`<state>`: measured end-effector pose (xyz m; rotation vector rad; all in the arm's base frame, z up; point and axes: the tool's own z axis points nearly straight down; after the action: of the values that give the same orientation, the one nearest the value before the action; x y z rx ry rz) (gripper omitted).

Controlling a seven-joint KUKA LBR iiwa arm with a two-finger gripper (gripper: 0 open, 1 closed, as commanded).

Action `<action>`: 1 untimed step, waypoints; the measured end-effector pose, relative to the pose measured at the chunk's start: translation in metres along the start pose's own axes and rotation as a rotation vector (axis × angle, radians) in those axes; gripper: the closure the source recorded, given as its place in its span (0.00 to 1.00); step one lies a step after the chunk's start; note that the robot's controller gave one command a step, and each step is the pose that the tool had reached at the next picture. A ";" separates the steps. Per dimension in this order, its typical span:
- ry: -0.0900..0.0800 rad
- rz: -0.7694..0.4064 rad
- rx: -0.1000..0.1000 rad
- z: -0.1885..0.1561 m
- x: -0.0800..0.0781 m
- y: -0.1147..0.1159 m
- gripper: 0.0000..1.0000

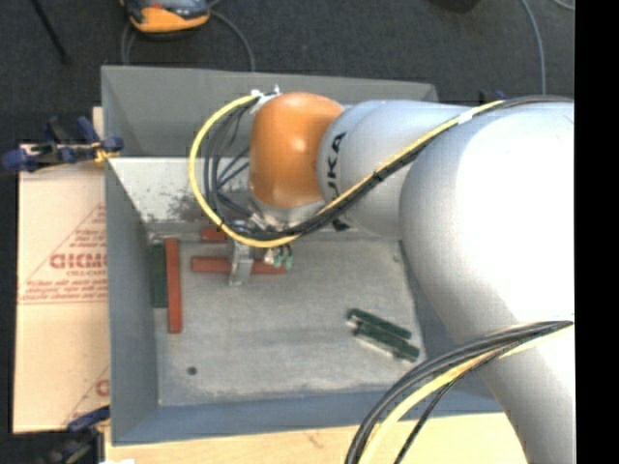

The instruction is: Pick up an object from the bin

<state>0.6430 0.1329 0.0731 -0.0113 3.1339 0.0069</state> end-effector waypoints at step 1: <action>0.000 0.000 0.000 0.000 0.000 0.000 1.00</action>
Offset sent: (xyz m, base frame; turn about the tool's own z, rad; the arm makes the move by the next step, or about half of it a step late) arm 0.0064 -0.0008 0.0542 0.0031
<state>0.6430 0.1329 0.0731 -0.0107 3.1340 0.0070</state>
